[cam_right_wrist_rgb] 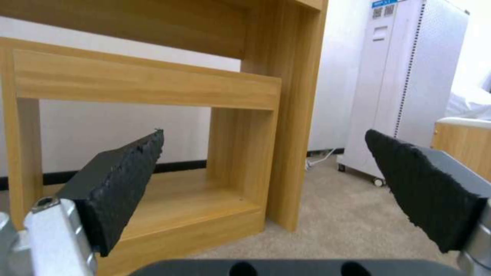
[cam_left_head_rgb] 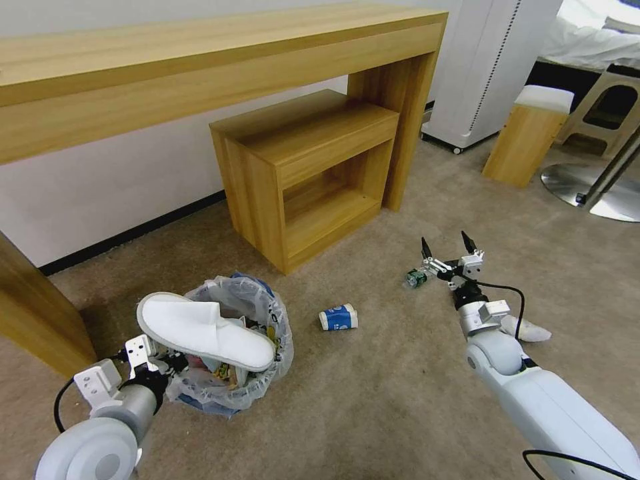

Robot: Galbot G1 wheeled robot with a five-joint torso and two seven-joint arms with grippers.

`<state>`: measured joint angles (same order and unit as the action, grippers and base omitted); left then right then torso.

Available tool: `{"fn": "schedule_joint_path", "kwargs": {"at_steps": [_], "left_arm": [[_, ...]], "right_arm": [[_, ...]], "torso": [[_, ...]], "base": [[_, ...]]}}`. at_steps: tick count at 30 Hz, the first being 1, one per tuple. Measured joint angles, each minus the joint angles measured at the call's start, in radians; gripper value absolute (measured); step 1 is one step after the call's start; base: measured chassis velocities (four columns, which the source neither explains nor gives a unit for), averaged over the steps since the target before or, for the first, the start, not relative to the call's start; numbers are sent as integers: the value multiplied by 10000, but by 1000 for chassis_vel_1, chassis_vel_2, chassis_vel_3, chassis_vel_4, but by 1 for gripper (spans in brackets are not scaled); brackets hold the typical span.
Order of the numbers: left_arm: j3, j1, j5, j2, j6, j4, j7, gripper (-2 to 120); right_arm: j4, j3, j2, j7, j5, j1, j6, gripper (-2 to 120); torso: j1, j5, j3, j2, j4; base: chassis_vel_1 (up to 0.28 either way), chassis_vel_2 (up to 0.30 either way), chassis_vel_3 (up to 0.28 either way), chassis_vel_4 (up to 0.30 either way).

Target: Pick up the trash bin and place the garbage on the floor into it.

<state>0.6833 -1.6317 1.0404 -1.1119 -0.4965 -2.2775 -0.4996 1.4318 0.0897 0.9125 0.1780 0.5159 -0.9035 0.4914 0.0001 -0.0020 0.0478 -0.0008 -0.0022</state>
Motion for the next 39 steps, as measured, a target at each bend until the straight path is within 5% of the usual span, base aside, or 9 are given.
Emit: {"fn": "schedule_joint_path", "kwargs": {"at_steps": [39], "left_arm": [[-162, 91, -52, -17, 61, 135, 53, 0]], "right_arm": [[-41, -26, -32, -183, -23, -110, 358, 100]], "torso": [[1, -1, 0, 0, 1]], "base": [[-88, 90, 90, -92]]}}
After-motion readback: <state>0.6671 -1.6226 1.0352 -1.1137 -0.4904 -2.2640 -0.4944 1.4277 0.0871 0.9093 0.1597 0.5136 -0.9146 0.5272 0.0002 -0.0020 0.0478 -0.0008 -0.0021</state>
